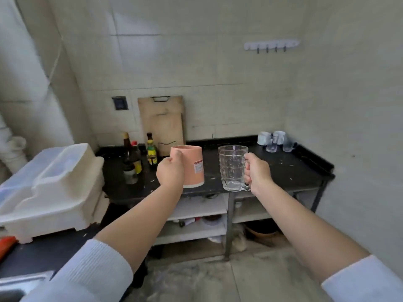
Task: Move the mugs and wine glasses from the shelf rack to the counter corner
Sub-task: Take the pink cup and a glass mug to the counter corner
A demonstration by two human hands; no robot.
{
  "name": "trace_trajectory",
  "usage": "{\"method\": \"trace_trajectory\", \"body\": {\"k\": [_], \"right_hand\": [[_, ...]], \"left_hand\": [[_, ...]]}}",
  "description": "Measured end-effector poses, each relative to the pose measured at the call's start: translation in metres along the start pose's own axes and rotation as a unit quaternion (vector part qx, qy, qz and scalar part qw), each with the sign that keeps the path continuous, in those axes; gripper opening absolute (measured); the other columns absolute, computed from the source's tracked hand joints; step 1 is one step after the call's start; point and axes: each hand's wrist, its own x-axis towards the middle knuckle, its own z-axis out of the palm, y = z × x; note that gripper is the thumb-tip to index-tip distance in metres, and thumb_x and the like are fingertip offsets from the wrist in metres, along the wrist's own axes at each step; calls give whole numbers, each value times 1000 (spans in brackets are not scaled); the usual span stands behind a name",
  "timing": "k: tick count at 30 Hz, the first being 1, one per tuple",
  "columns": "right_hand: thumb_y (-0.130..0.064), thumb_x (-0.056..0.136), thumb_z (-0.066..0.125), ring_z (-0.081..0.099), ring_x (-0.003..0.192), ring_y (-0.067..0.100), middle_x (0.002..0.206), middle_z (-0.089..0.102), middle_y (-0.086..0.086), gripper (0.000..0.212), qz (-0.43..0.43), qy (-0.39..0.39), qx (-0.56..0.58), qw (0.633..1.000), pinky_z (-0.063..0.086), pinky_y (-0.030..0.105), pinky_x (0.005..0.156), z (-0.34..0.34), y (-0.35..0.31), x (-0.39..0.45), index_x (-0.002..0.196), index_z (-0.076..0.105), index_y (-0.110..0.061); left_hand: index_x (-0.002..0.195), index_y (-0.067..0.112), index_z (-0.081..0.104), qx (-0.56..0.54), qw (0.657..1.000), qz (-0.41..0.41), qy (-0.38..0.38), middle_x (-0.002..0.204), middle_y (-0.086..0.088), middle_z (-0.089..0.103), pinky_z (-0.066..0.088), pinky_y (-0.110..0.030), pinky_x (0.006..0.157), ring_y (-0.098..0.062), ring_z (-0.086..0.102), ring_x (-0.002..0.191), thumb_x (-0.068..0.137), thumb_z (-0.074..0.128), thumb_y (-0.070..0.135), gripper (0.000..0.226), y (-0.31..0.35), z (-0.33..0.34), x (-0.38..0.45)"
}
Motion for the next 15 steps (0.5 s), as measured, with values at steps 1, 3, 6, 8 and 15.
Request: {"method": "trace_trajectory", "body": {"k": [1, 3, 6, 8, 15], "right_hand": [[-20, 85, 50, 16, 20, 6, 23, 22, -9, 44, 5, 19, 0, 1000, 12, 11, 29, -10, -2, 14, 46, 29, -20], [-19, 86, 50, 15, 19, 6, 22, 21, -9, 45, 12, 46, 1, 999, 12, 10, 29, -27, -5, 40, 47, 27, -19], [-19, 86, 50, 15, 19, 6, 21, 22, -9, 45, 14, 81, -4, 997, 13, 11, 29, -53, -11, 88, 47, 27, -19], [-19, 86, 50, 15, 20, 6, 22, 21, -9, 44, 18, 96, -5, 995, 13, 12, 29, -67, -16, 121, 48, 27, -19], [-19, 89, 49, 19, 16, 4, 19, 25, -7, 44, 14, 108, -23, 994, 16, 9, 26, -118, -50, 265, 48, 32, -17]], "left_hand": [[102, 3, 64, 8, 1000, 4, -18, 94, -12, 64, 41, -28, 65, -19, 54, 75, 94, 39, 39, 45, -1, 22, 7], [101, 4, 65, 24, 999, 4, -46, 88, -9, 60, 39, -27, 63, -19, 52, 72, 94, 39, 39, 44, 0, 62, 17], [92, 8, 64, 15, 995, -19, -100, 85, -7, 60, 38, -26, 61, -21, 53, 75, 93, 40, 38, 39, -4, 132, 31], [82, 11, 58, 15, 992, -23, -123, 82, -6, 59, 39, -27, 62, -22, 53, 74, 94, 40, 38, 35, -4, 174, 40], [55, 13, 44, 49, 985, -18, -167, 61, -1, 47, 32, -28, 54, -16, 44, 57, 95, 38, 35, 46, 15, 333, 95]]}}
